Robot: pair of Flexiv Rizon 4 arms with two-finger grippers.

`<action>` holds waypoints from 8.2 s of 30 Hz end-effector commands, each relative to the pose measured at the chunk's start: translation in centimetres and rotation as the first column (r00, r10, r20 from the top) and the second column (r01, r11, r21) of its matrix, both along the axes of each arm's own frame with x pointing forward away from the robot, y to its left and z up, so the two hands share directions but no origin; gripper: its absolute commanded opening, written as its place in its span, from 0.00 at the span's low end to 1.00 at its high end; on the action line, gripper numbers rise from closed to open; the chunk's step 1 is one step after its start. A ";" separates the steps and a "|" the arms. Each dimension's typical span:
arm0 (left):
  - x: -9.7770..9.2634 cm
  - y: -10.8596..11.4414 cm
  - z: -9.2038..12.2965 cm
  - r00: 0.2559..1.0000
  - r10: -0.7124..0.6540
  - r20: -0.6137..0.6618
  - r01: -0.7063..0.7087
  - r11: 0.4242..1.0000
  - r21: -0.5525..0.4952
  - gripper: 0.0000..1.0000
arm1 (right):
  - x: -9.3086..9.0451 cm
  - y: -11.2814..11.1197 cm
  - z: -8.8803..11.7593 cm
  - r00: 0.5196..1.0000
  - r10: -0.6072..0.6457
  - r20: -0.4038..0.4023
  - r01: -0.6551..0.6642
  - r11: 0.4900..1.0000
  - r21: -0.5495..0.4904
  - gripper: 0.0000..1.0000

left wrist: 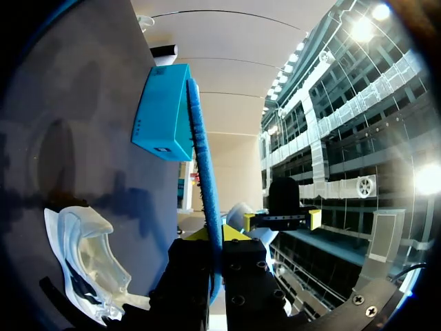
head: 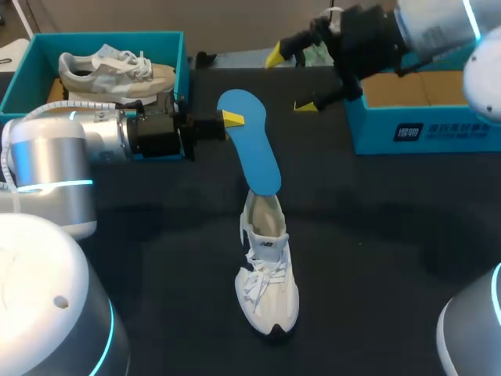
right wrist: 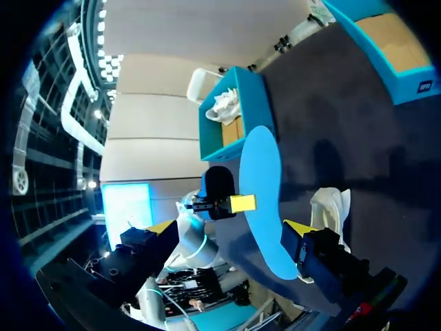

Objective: Take the shoe out of the shoebox, open the shoe tongue, remove and reinsert the insole, then place the shoe into the shoebox

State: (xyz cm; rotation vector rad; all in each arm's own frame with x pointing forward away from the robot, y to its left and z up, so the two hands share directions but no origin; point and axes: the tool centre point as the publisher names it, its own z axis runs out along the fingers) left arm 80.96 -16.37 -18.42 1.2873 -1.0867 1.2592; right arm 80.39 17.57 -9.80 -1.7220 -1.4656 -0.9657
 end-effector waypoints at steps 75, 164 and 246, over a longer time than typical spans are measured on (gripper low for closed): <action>3.4 7.3 4.4 -0.934 -0.118 0.338 -0.052 0.979 0.199 0.00 | -1.0 0.0 -3.1 0.998 -0.061 -0.034 0.070 0.851 0.521 1.00; 3.6 0.3 0.0 -0.963 -0.242 -0.117 -0.246 0.969 0.028 0.00 | -1.4 3.6 -5.7 0.987 0.106 0.123 -0.146 0.908 0.392 1.00; 3.1 -0.1 -0.2 -0.965 -0.229 -0.131 -0.236 0.971 0.040 0.00 | -1.7 5.6 -8.2 0.974 0.190 0.121 -0.221 0.911 0.348 0.13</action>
